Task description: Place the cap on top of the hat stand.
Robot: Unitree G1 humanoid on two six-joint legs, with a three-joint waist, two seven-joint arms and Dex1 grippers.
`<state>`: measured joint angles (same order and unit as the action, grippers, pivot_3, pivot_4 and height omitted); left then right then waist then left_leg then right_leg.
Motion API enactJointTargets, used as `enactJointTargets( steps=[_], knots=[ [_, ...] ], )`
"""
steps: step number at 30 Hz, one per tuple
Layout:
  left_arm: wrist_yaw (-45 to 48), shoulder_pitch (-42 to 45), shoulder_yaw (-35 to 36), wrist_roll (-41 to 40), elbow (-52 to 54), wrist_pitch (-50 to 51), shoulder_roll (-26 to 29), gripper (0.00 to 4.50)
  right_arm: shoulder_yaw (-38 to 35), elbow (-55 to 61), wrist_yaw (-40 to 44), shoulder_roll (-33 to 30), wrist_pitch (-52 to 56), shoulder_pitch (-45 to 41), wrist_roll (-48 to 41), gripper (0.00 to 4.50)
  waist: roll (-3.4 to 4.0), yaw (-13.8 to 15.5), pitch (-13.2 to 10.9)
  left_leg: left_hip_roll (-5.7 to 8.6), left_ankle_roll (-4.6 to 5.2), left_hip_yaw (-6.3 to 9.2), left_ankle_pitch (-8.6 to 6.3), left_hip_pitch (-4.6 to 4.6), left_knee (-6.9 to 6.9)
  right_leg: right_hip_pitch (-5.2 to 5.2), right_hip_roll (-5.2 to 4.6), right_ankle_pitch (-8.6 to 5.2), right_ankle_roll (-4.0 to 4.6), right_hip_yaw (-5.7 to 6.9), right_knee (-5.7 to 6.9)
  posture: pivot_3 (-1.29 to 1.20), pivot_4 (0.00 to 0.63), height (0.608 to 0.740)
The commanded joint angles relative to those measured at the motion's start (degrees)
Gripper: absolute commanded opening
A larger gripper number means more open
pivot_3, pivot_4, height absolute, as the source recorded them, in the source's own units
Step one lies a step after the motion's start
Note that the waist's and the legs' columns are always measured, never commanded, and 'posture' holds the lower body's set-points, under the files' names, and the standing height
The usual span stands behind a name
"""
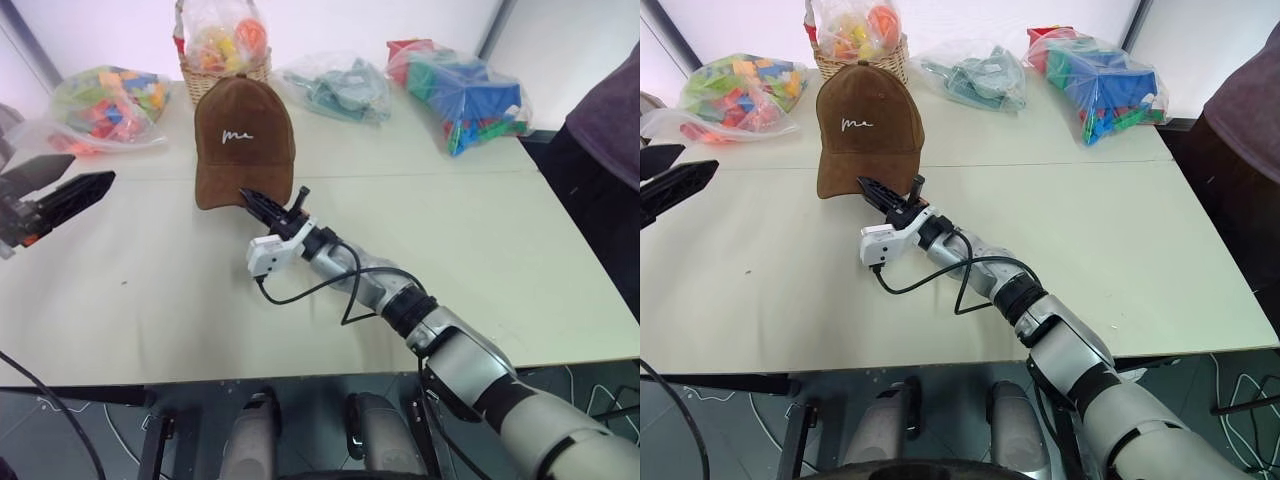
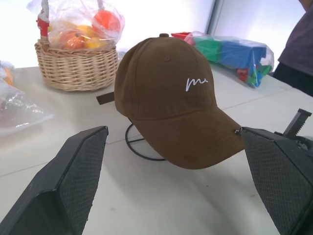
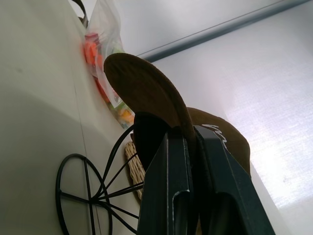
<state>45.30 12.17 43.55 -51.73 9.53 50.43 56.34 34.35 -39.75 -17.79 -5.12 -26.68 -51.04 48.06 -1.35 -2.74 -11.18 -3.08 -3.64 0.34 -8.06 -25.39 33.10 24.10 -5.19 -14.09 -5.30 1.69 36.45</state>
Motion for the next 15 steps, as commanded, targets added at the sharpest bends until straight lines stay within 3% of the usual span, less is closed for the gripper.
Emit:
enactJointTargets(
  steps=[1, 3, 9, 15],
  knots=[
    [0.6, 0.1, 0.8, 0.1, 0.3, -1.4, 0.8, 4.50, 0.2, 0.5, -1.0, 1.0, -0.6, -1.2, -0.1, 0.73, 0.00, 0.0, 0.0, 0.00, 0.00, 0.00, 0.00, 0.00, 0.00, 0.00, 0.00, 0.00, 0.00, 0.00, 0.00, 0.00, 0.150, 0.740],
    [0.8, -0.2, 0.8, 0.4, 0.2, -1.7, 0.8, 4.50, 0.2, 0.5, -1.2, 0.9, -0.7, -1.1, -0.1, 1.49, 0.00, 0.1, 0.0, 0.00, 0.00, 0.00, 0.00, -0.01, 0.00, 0.01, 0.00, 0.00, 0.00, 0.00, 0.00, 0.00, 0.150, 0.740],
    [1.3, -0.7, 0.7, 0.6, -0.2, -2.2, 0.5, 4.50, 0.9, 0.4, -1.0, 1.0, -0.9, -0.4, 0.1, 4.48, 0.00, 0.1, 0.0, 0.00, 0.00, 0.00, 0.00, -0.01, 0.00, 0.01, 0.00, 0.00, 0.00, 0.00, 0.00, 0.00, 0.150, 0.740],
    [1.8, -1.5, 0.7, 0.6, -0.3, -2.6, 0.3, 4.50, 1.7, 4.7, 1.5, -0.6, -1.7, 2.8, -0.3, 4.48, 0.00, 0.2, 0.0, 0.00, -0.01, 0.01, 0.00, -0.02, 0.00, 0.00, 0.00, 0.00, 0.01, 0.00, -0.01, 0.00, 0.150, 0.740]
  ],
)
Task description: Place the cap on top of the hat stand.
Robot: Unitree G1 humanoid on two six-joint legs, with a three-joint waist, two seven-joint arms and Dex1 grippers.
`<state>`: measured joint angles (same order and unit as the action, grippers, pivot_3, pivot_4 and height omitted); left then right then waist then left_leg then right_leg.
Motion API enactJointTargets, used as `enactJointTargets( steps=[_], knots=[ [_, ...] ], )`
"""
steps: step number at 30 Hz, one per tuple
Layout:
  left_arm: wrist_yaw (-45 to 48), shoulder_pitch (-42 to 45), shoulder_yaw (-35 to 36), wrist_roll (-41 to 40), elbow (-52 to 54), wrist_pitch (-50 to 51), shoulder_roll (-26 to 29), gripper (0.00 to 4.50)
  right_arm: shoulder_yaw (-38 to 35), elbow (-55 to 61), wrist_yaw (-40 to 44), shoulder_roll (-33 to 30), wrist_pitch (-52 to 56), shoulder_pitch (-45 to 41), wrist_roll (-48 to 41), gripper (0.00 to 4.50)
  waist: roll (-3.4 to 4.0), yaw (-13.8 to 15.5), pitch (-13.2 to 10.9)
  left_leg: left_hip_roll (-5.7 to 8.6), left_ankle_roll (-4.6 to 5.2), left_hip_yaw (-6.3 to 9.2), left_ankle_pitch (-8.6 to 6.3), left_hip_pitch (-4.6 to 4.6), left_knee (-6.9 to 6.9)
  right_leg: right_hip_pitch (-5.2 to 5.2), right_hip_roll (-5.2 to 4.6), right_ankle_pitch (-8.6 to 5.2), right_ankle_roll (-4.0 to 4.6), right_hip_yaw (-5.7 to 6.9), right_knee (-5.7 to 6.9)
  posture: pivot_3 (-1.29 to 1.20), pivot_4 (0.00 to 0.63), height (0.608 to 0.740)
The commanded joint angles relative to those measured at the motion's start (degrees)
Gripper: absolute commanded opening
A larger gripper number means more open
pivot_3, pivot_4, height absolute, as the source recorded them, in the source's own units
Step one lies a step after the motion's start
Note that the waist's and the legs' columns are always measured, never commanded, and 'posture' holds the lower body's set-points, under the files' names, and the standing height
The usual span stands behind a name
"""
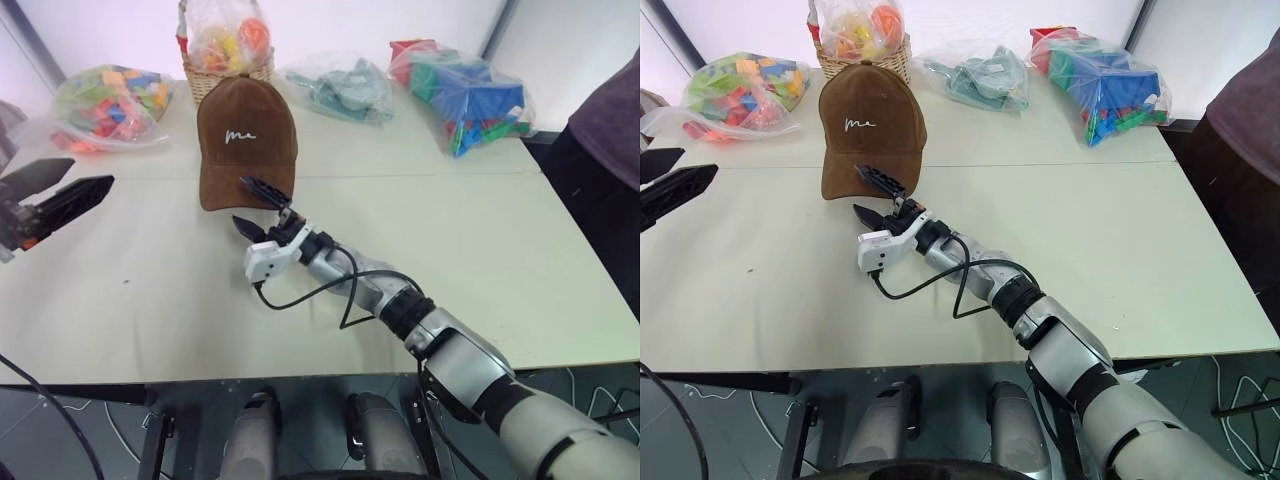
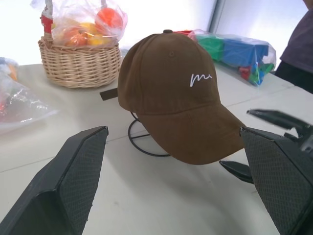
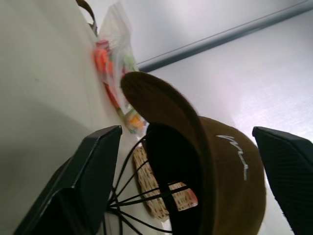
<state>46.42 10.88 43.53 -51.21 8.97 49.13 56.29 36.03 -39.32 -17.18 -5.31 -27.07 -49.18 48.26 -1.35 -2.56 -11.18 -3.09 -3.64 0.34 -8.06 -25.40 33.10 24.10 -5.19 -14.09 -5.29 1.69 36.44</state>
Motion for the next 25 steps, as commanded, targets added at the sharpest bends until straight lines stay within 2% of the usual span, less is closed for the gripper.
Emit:
enactJointTargets(
  steps=[1, 6, 11, 18, 22, 25],
  knots=[
    [0.8, -0.4, 0.7, 0.1, 0.1, -1.3, 0.2, 4.50, -0.6, 6.8, 1.8, -1.8, -1.4, 2.3, -0.9, 4.48, 0.00, 0.0, 0.0, 0.00, 0.00, 0.00, 0.00, -0.01, 0.00, 0.00, 0.00, 0.00, 0.00, 0.00, 0.00, 0.00, 0.150, 0.740],
    [1.4, -1.8, 1.2, 1.1, -1.4, -2.1, 0.1, 4.50, -6.2, 21.1, 7.4, -9.7, 0.1, 8.7, -3.8, 4.48, 0.00, 0.1, 0.0, 0.00, 0.00, 0.00, 0.00, -0.02, 0.01, 0.00, 0.00, 0.00, 0.00, 0.00, -0.01, 0.00, 0.150, 0.740],
    [2.0, -5.7, 1.0, 6.8, -6.2, -6.4, 0.2, 4.50, -16.5, 35.7, 17.4, -20.6, 3.4, 16.8, -11.5, 4.48, 0.00, 0.1, 0.0, -0.01, -0.01, 0.00, 0.00, 0.01, 0.01, 0.00, 0.00, -0.01, 0.00, 0.00, -0.01, 0.00, 0.150, 0.740],
    [2.6, -9.8, -1.4, 13.2, -9.1, -12.2, -0.7, 4.50, -30.7, 46.7, 37.1, -29.6, 10.7, 25.3, -40.0, 4.48, -0.01, 0.1, 0.0, -0.05, -0.02, -0.07, -0.01, -0.01, 0.00, -0.04, -0.04, -0.01, 0.01, 0.01, -0.15, 0.00, 0.150, 0.740],
    [1.3, -9.3, -1.6, 14.1, -11.3, -13.7, -2.9, 4.50, -35.9, 42.8, 50.5, -32.7, 20.0, 22.9, -56.0, 4.48, 0.00, 0.1, 0.0, -0.32, -0.02, -0.20, -0.02, 0.03, 0.07, -0.05, 0.05, -0.01, 0.01, 0.09, -0.22, 0.00, 0.150, 0.740],
    [0.8, -9.1, -1.6, 14.5, -12.2, -14.3, -3.9, 4.50, -38.1, 39.8, 57.5, -33.9, 27.6, 20.5, -63.3, 4.48, 0.00, 0.1, 0.0, -0.57, -0.03, -0.32, -0.02, 0.03, 0.10, -0.01, 0.17, -0.01, 0.01, 0.17, -0.31, 0.00, 0.150, 0.740]
  ],
)
